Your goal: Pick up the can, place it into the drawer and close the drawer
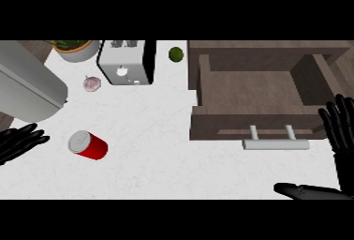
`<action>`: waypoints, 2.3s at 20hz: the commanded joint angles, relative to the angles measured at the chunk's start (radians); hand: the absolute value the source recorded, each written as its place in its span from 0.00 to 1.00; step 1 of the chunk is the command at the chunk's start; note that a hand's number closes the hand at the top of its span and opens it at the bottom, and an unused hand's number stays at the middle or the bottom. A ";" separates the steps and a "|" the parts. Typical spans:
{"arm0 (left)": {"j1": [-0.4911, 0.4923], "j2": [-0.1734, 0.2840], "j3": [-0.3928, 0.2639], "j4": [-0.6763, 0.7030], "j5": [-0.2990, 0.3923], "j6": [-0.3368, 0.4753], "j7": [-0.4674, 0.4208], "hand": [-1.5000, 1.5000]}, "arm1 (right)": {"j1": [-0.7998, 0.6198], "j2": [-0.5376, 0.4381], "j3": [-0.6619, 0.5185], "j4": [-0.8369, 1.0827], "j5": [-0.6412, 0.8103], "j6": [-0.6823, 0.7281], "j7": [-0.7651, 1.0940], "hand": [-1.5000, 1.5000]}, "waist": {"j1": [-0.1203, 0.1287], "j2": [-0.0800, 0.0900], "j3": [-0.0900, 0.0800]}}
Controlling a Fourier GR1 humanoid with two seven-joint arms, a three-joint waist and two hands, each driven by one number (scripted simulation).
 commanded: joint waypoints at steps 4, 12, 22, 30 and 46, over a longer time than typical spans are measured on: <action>-0.070 0.015 0.040 0.144 0.040 -0.057 0.062 0.00 | 0.126 0.027 0.005 -0.002 -0.009 0.057 -0.104 0.00 | -0.003 0.000 0.000; -0.083 -0.090 0.051 0.156 -0.038 -0.082 0.104 0.00 | 0.127 0.023 -0.069 0.021 -0.042 0.094 -0.120 0.00 | 0.002 -0.001 0.000; -0.160 -0.254 0.079 0.306 -0.347 -0.154 -0.012 0.00 | 0.178 0.012 -0.110 0.043 -0.055 0.161 -0.179 0.00 | -0.002 0.000 0.000; -0.238 -0.273 0.130 0.507 -0.572 -0.200 -0.217 0.00 | 0.122 0.003 -0.141 0.002 -0.090 0.162 -0.098 0.00 | -0.005 0.001 -0.001; -0.321 -0.226 0.001 0.818 -0.897 -0.031 -0.623 0.00 | 0.070 0.058 -0.087 0.089 0.008 0.134 -0.163 0.00 | -0.010 0.004 -0.002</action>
